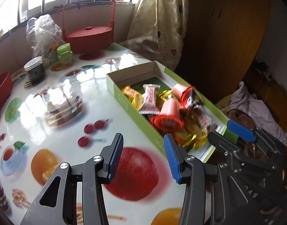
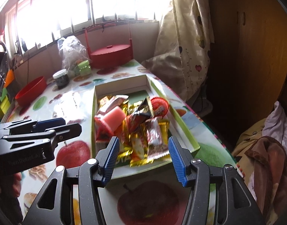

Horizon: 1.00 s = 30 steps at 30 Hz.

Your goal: Organize snacks

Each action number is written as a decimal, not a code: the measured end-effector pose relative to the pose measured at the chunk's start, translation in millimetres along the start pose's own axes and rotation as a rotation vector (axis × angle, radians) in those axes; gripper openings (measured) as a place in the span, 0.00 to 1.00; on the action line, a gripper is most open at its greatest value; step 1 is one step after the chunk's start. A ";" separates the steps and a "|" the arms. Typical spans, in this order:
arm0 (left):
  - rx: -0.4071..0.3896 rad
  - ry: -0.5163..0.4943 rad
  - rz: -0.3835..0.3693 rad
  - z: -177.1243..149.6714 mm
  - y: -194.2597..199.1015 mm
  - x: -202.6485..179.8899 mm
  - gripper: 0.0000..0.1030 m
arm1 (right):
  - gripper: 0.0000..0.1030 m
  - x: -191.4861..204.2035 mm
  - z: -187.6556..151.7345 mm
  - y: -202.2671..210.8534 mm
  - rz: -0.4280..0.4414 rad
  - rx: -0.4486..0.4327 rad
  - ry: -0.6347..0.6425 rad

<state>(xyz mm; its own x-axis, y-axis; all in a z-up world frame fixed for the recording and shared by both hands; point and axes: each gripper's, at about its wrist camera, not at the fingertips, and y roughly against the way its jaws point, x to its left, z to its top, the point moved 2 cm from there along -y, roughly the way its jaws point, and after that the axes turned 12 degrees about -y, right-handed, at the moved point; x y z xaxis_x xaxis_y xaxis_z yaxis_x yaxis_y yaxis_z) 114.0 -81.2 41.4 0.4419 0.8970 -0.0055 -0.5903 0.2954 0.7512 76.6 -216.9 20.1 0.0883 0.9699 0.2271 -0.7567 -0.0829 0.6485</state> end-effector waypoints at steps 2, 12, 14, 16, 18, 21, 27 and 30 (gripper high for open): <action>0.015 0.004 0.006 -10.1 0.1 0.3 0.47 | 0.53 0.6 -5.6 0.6 -0.010 0.020 0.008; 0.078 0.010 0.025 -43.1 -6.6 0.0 0.53 | 0.60 -5.6 -30.1 4.9 -0.051 0.074 -0.020; 0.085 0.013 0.019 -47.3 -6.9 -1.5 0.53 | 0.60 -5.1 -32.7 7.2 -0.062 0.072 -0.012; 0.094 0.007 0.007 -50.9 -8.3 -3.7 0.53 | 0.60 -5.9 -37.6 10.1 -0.062 0.075 -0.014; 0.106 0.003 0.010 -54.9 -10.8 -5.4 0.53 | 0.60 -6.2 -43.1 8.9 -0.053 0.099 -0.016; 0.104 -0.007 0.021 -57.5 -10.9 -9.1 0.53 | 0.60 -5.9 -50.3 4.2 -0.054 0.125 -0.011; 0.106 -0.034 0.031 -59.5 -10.7 -18.5 0.59 | 0.60 -7.0 -59.4 -5.7 -0.056 0.170 -0.024; 0.112 -0.049 0.053 -60.3 -11.2 -23.6 0.60 | 0.61 -6.6 -60.3 -6.0 -0.061 0.166 -0.023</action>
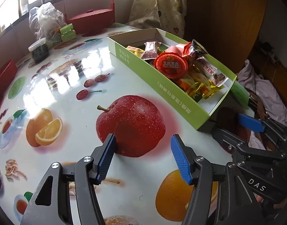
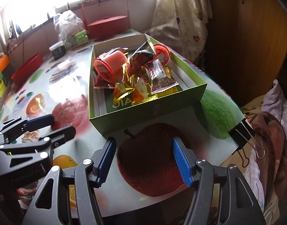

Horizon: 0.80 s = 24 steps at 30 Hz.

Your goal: Organize snacks

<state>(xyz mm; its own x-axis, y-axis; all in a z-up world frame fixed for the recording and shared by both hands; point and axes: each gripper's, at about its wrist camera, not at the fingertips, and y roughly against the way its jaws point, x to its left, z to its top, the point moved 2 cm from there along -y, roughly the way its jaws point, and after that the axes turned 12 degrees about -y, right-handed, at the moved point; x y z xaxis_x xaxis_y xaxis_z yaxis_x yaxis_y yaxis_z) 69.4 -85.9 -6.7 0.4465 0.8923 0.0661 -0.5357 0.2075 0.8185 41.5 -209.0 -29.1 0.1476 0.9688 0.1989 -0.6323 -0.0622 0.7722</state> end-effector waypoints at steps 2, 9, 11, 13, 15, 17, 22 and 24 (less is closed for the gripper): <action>0.004 -0.013 0.016 0.0 -0.3 -3.2 0.60 | 0.61 1.7 -0.8 -0.7 -0.009 -0.002 0.007; -0.002 -0.004 0.010 -0.8 0.5 -1.4 0.60 | 0.63 2.9 -2.5 -1.4 -0.027 -0.021 0.010; -0.003 -0.002 0.011 -1.0 0.4 -1.4 0.60 | 0.63 2.7 -2.6 -1.4 -0.027 -0.020 0.008; -0.004 -0.002 0.016 -1.1 0.4 -1.2 0.60 | 0.63 2.8 -2.4 -1.4 -0.027 -0.020 0.008; -0.003 -0.008 0.024 -1.0 0.2 -2.1 0.60 | 0.63 2.9 -2.4 -1.3 -0.027 -0.021 0.005; -0.005 -0.005 0.027 -1.4 0.7 -2.8 0.60 | 0.63 1.9 -2.5 -0.9 -0.029 -0.022 0.002; -0.007 -0.004 0.029 -1.6 1.1 -3.3 0.60 | 0.63 1.0 -2.2 -0.7 -0.030 -0.022 0.003; -0.007 -0.003 0.031 -1.7 1.3 -3.4 0.60 | 0.63 1.1 -2.3 -0.7 -0.030 -0.022 0.004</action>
